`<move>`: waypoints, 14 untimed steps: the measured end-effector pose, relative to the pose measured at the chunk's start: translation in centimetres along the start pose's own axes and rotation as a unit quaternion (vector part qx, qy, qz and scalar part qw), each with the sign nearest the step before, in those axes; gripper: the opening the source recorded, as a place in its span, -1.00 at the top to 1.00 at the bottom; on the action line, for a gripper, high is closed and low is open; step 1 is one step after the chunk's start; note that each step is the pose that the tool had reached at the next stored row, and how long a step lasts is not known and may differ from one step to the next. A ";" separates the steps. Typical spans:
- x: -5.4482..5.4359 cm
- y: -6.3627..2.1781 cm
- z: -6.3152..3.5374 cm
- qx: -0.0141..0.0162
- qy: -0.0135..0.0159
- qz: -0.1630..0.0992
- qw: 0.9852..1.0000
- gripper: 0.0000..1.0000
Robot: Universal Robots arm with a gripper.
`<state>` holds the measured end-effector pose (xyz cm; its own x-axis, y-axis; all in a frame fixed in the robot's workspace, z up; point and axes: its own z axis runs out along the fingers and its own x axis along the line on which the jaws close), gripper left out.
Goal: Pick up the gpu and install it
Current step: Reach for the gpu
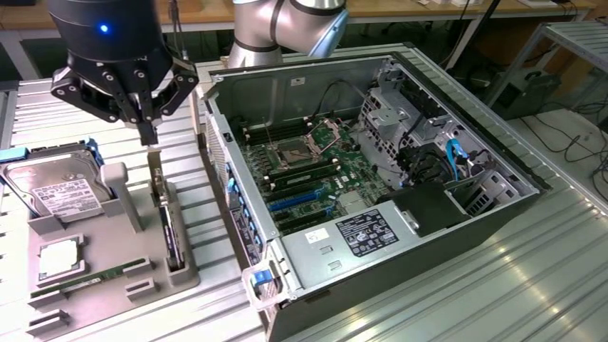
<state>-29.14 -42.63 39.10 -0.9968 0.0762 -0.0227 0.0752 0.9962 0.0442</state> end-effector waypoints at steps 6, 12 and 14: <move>0.5 -0.16 0.02 0.000 0.000 0.000 1.000 0.79; 0.8 -0.40 0.02 0.000 0.000 0.000 1.000 0.79; 0.8 -0.41 0.03 0.000 0.000 0.000 1.000 0.79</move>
<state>-29.99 -42.97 39.04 -0.9968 0.0762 -0.0227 0.0751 0.9962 0.0443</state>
